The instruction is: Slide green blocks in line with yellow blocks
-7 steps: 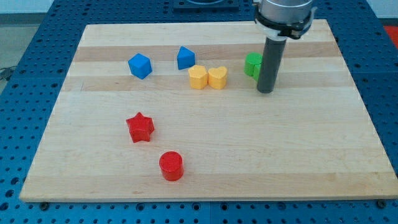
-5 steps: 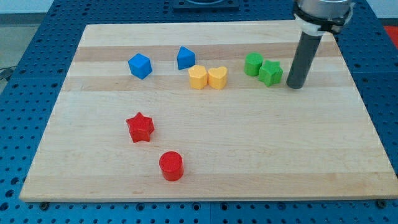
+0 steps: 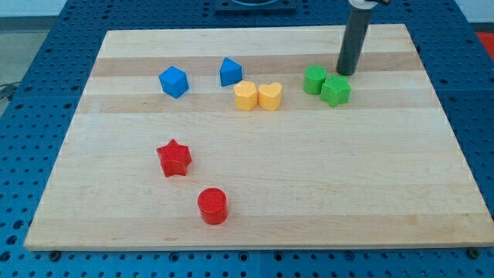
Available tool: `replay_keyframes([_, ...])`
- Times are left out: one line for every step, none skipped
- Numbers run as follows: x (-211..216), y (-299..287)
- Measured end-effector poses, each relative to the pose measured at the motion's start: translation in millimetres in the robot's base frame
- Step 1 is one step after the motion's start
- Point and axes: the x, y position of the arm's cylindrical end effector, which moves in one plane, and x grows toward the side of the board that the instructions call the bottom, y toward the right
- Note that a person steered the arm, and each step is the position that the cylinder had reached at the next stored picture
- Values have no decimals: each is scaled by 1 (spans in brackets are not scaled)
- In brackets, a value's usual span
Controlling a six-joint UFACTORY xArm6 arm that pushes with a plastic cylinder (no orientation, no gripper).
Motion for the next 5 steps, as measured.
replay_keyframes([0,-11])
replay_keyframes([4,-20])
replay_keyframes([12,-30])
replay_keyframes([20,-39])
replay_keyframes([28,-48])
